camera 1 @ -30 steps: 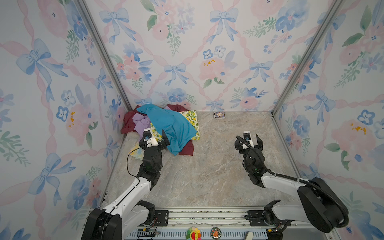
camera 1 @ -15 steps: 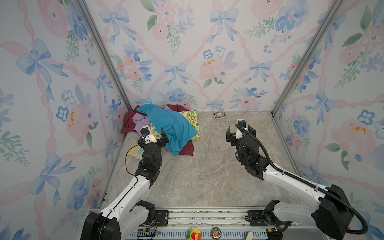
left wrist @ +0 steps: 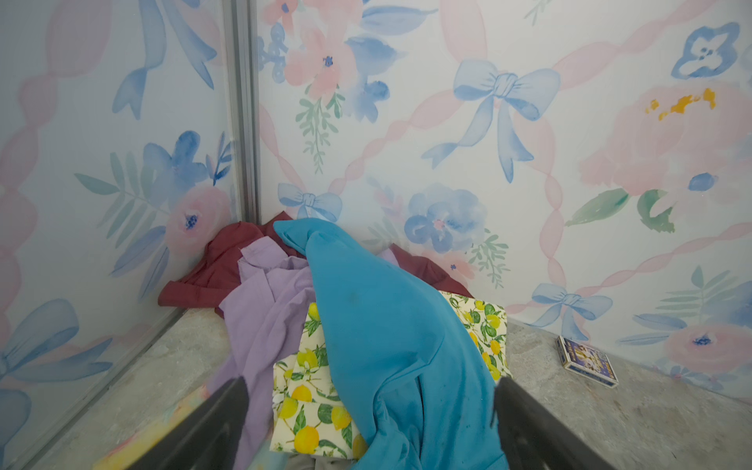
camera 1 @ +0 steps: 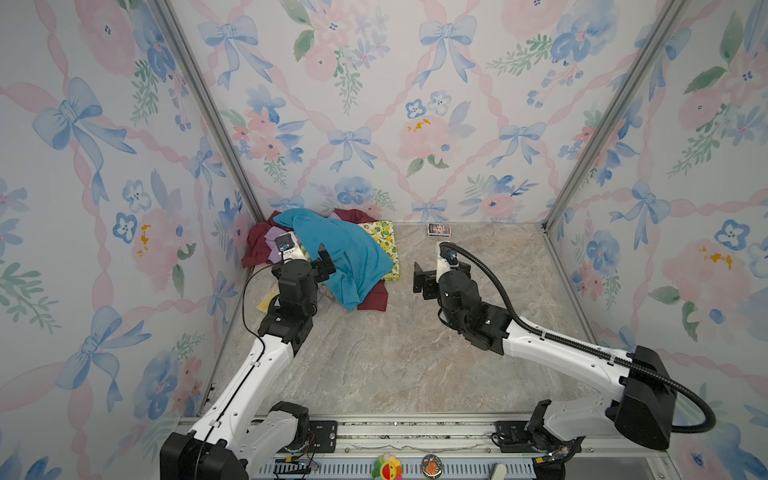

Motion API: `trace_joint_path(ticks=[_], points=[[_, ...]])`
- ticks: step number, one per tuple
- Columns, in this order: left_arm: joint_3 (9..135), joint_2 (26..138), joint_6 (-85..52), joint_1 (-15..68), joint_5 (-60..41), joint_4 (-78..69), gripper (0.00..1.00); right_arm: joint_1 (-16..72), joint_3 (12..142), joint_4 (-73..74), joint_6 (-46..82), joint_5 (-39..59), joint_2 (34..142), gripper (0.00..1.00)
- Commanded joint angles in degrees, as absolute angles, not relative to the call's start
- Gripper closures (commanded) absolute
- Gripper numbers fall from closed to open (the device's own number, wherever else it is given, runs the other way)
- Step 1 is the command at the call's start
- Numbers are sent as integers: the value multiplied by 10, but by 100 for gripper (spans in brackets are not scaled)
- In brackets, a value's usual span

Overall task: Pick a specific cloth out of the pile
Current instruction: 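Reach both grippers toward the pile, right gripper toward the maroon shirt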

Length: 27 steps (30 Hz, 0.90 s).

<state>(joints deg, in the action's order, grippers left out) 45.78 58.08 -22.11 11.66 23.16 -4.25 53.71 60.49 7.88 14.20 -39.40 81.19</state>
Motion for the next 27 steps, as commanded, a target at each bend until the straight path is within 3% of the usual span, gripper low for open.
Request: trace_joint_path(ticks=[1, 17, 27], points=[[482, 581, -251, 74, 146, 66, 6, 553, 644, 49, 189, -346, 844, 2], [483, 621, -260, 48, 13, 144, 13, 529, 661, 31, 306, -215, 923, 3], [508, 683, -213, 158, 69, 145, 14, 507, 674, 35, 383, -148, 1003, 8]])
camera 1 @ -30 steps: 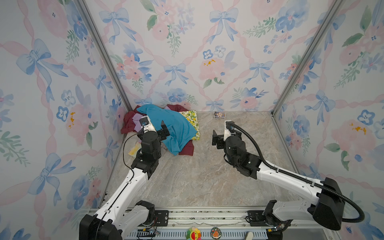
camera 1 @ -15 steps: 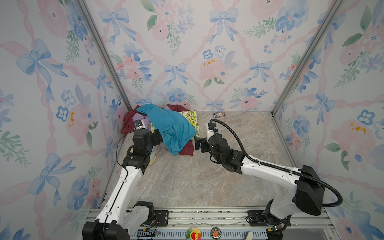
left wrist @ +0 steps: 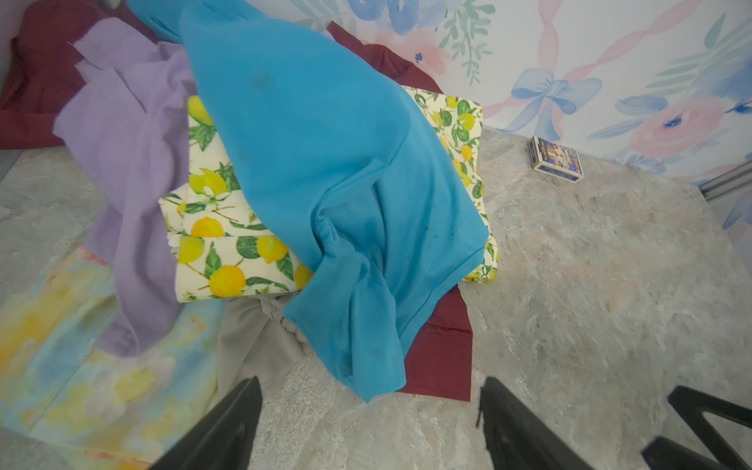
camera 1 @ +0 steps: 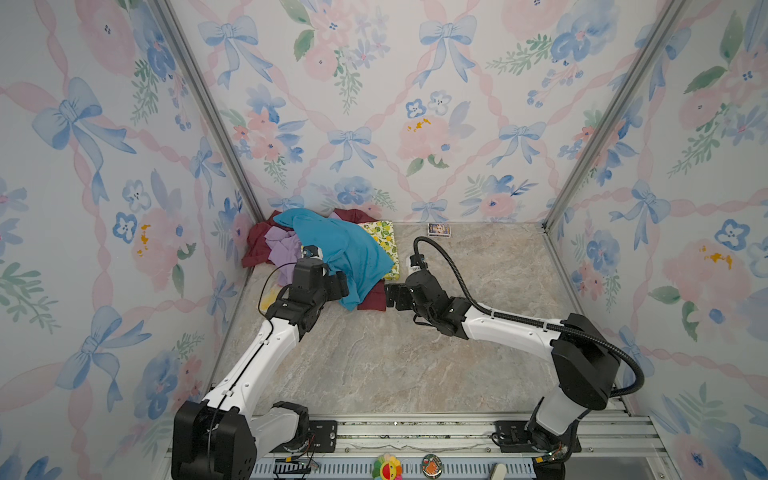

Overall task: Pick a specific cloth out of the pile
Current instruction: 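Reach both grippers toward the pile, right gripper toward the maroon shirt, then close the right gripper on the maroon shirt under the turquoise shirt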

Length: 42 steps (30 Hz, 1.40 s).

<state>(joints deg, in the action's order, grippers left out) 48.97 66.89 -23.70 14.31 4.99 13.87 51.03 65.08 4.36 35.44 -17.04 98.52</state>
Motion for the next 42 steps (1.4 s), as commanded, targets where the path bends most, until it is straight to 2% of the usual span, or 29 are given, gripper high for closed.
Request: trace_joint_path(ticks=[1, 12, 21, 26, 33, 42], points=[[511, 691, -209, 162, 72, 145, 14, 507, 677, 34, 384, -147, 1010, 8], [498, 705, -200, 163, 100, 138, 16, 511, 738, 21, 374, -158, 1100, 13], [475, 675, -222, 143, 63, 117, 17, 515, 842, -42, 361, -180, 1198, 22], [469, 670, -226, 143, 36, 110, 17, 517, 854, -60, 362, -192, 1220, 23], [461, 669, -235, 143, -11, 94, 16, 521, 862, -57, 362, -186, 1244, 30], [455, 660, -240, 139, -11, 86, 16, 526, 900, -73, 361, -181, 1289, 32]])
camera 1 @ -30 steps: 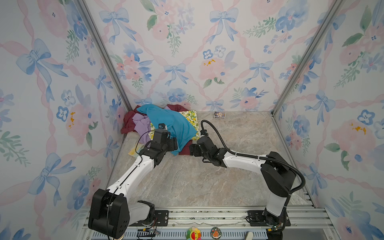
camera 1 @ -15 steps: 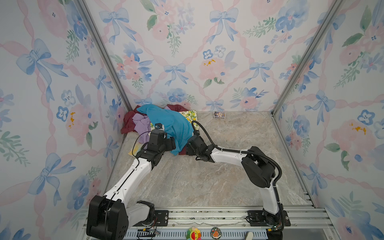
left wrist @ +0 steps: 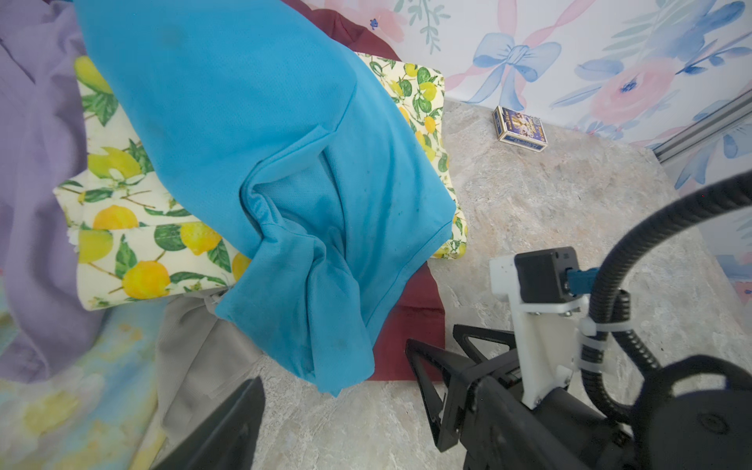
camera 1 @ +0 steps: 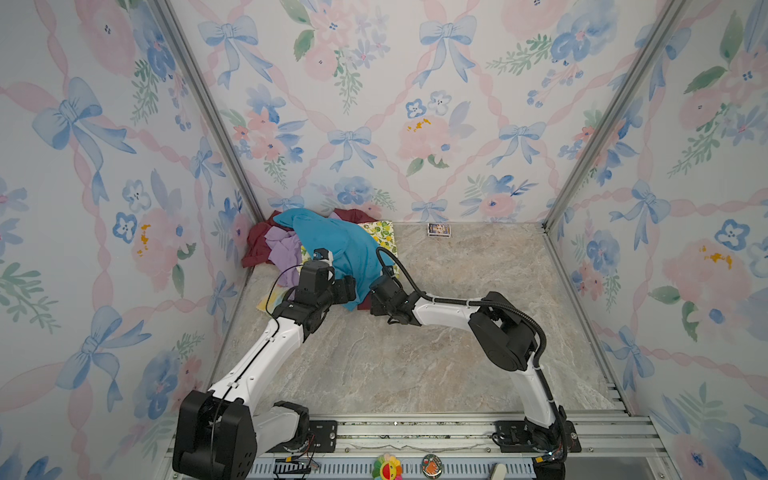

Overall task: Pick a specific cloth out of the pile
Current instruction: 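Close the right gripper on the maroon shirt under the turquoise shirt, then lift the maroon shirt with the right gripper while the left gripper reaches up to it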

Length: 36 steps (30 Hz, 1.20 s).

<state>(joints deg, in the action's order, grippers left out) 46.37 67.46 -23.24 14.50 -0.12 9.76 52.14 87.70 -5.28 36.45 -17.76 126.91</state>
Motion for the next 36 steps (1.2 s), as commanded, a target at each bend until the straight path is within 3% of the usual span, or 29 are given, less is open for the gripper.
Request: trace_joint_path(ticks=[1, 5, 8, 11, 15, 16, 28, 36], points=[[454, 658, -241, 138, -11, 85, 16, 526, 904, -75, 362, -180, 1293, 33], [453, 657, -243, 133, -14, 83, 16, 527, 923, -87, 366, -178, 1313, 39], [452, 654, -244, 131, -14, 81, 16, 526, 926, -89, 374, -181, 1321, 49], [450, 652, -245, 129, -13, 80, 16, 526, 929, -92, 378, -178, 1327, 65], [449, 649, -246, 126, -13, 79, 16, 522, 936, -93, 375, -176, 1322, 97], [449, 649, -247, 126, -13, 79, 16, 518, 940, -97, 372, -174, 1318, 100], [449, 641, -249, 115, -12, 77, 17, 489, 999, -125, 281, -188, 1191, 100], [446, 625, -247, 114, 2, 76, 17, 471, 1121, -125, 167, -167, 1149, 100]])
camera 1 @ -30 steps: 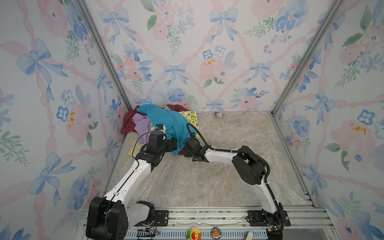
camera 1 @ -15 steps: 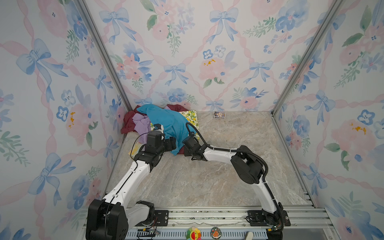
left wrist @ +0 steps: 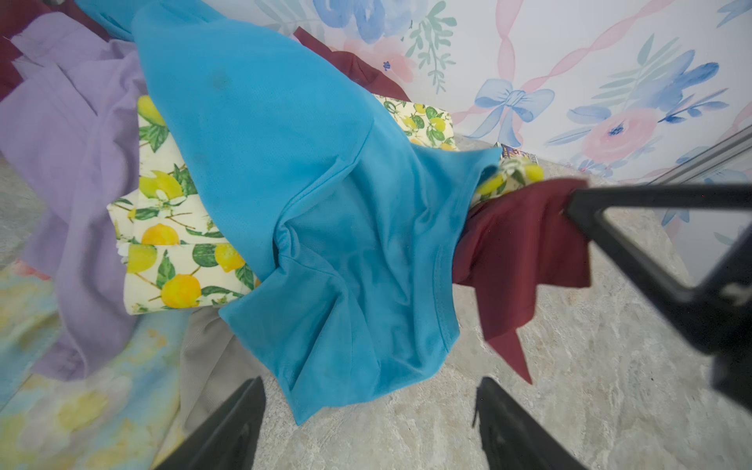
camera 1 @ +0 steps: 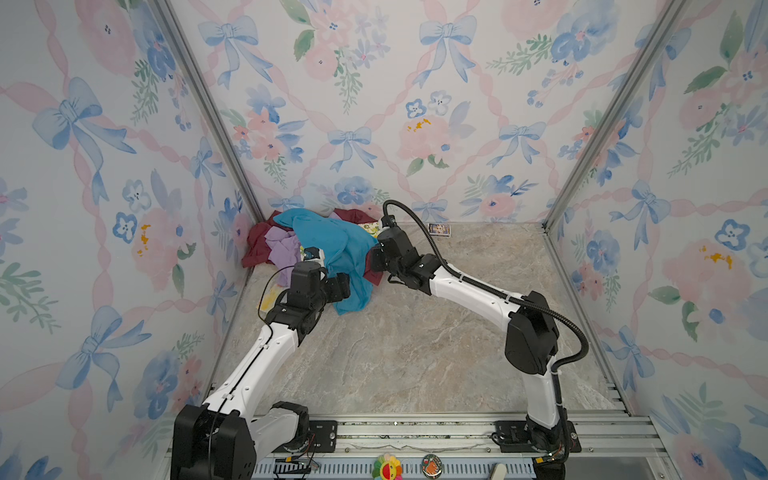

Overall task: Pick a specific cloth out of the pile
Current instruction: 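Lift the maroon shirt with the right gripper while the left gripper reaches up to it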

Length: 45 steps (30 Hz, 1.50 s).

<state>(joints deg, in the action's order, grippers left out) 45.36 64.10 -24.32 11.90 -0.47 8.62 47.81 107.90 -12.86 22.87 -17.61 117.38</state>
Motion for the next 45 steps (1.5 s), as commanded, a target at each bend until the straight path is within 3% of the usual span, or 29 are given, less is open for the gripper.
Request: trace_joint_path(ticks=[1, 13, 24, 41, 42, 43, 44, 45], points=[[447, 623, -245, 114, 6, 75, 17, 470, 1141, -120, 151, -162, 1149, 100], [470, 575, -247, 136, 31, 34, 15, 455, 1554, -226, 91, -112, 1283, 100], [532, 689, -234, 219, 64, -137, 11, 468, 1400, -140, 113, -97, 1160, 100], [773, 921, -144, 225, 138, -212, 8, 494, 1408, -170, 141, -69, 1131, 100], [789, 934, -139, 222, 139, -212, 11, 495, 1407, -171, 141, -69, 1128, 100], [801, 945, -136, 217, 137, -211, 22, 495, 1403, -171, 143, -69, 1125, 100], [816, 959, -136, 210, 130, -212, 42, 495, 1398, -171, 145, -69, 1121, 100], [830, 971, -139, 201, 115, -211, 69, 496, 1391, -172, 143, -69, 1115, 100]])
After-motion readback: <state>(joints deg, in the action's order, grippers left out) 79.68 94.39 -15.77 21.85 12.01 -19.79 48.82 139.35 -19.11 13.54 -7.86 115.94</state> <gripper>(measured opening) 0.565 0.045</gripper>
